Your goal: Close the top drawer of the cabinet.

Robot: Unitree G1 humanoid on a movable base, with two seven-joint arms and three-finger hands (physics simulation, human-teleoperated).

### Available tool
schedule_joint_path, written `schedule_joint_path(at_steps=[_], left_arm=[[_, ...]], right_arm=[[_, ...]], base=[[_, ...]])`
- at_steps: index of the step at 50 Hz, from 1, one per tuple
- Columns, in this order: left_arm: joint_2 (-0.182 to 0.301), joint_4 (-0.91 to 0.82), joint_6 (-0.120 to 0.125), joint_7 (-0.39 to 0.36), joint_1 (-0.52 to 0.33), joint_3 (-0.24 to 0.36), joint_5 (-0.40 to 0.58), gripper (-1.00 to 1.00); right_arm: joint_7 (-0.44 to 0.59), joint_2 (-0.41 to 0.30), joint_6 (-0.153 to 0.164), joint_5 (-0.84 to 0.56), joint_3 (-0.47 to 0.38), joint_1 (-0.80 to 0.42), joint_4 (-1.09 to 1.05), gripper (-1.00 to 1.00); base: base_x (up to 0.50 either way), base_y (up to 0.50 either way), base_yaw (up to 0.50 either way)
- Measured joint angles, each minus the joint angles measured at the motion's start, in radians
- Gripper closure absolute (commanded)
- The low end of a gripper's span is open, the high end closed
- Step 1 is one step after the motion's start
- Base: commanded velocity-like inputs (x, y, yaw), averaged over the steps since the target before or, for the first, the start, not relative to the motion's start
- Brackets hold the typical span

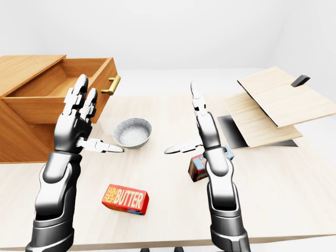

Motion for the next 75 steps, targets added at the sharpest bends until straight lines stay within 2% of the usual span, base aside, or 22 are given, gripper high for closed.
schedule_joint_path(at_steps=[8,23,41,53,55,58,60,62,64,66,69,72,75], left_arm=[[0.001,0.014,0.000,0.023,-0.006,0.004,0.008,-1.00],[0.015,0.132,0.000,0.119,-0.044,0.022,0.024,-1.00],[0.071,0.254,0.000,0.319,-0.097,0.066,0.100,-1.00],[0.123,0.528,0.000,0.424,-0.208,0.072,0.117,-1.00],[0.156,0.606,-0.026,0.417,-0.238,0.085,0.111,-1.00],[0.232,0.761,-0.092,0.395,-0.290,0.108,0.092,-1.00],[0.278,0.840,-0.125,0.382,-0.312,0.122,0.076,-1.00],[0.319,0.894,-0.149,0.373,-0.322,0.136,0.059,-1.00],[0.355,0.928,-0.163,0.366,-0.322,0.150,0.042,-1.00],[0.386,0.947,-0.169,0.359,-0.315,0.166,0.025,-1.00],[0.424,0.932,-0.159,0.337,-0.295,0.178,-0.006,-1.00],[0.455,0.896,-0.137,0.317,-0.266,0.175,-0.039,-1.00],[0.475,0.830,-0.101,0.299,-0.221,0.162,-0.073,-1.00]], right_arm=[[-0.012,0.004,0.000,-0.018,0.003,0.009,-0.009,-1.00],[-0.023,0.011,0.000,-0.042,0.007,0.037,-0.039,-1.00],[-0.023,0.025,0.000,-0.067,0.020,0.080,-0.081,-1.00],[-0.023,0.030,0.000,-0.075,0.023,0.103,-0.093,-1.00],[-0.023,0.031,0.000,-0.076,0.024,0.107,-0.093,-1.00],[-0.023,0.032,0.000,-0.078,0.026,0.112,-0.095,-1.00],[-0.022,0.033,0.000,-0.079,0.027,0.116,-0.099,-1.00],[-0.022,0.034,0.000,-0.081,0.027,0.120,-0.103,-1.00],[-0.021,0.035,0.000,-0.082,0.028,0.125,-0.109,-1.00],[-0.020,0.035,0.000,-0.083,0.027,0.131,-0.115,-1.00],[-0.018,0.035,0.000,-0.083,0.024,0.142,-0.125,-1.00],[-0.016,0.035,0.000,-0.081,0.020,0.153,-0.135,-1.00],[-0.014,0.034,0.000,-0.080,0.014,0.165,-0.146,-1.00]], base=[[0.00,0.00,0.00],[0.00,0.00,0.00],[0.00,0.00,0.00],[0.00,0.00,0.00],[0.00,0.00,0.00],[0.00,0.00,0.00],[0.00,0.00,0.00],[0.00,0.00,0.00],[0.00,0.00,0.00],[0.00,0.00,0.00],[0.00,0.00,0.00],[0.00,0.00,0.00],[0.00,0.00,0.00]])
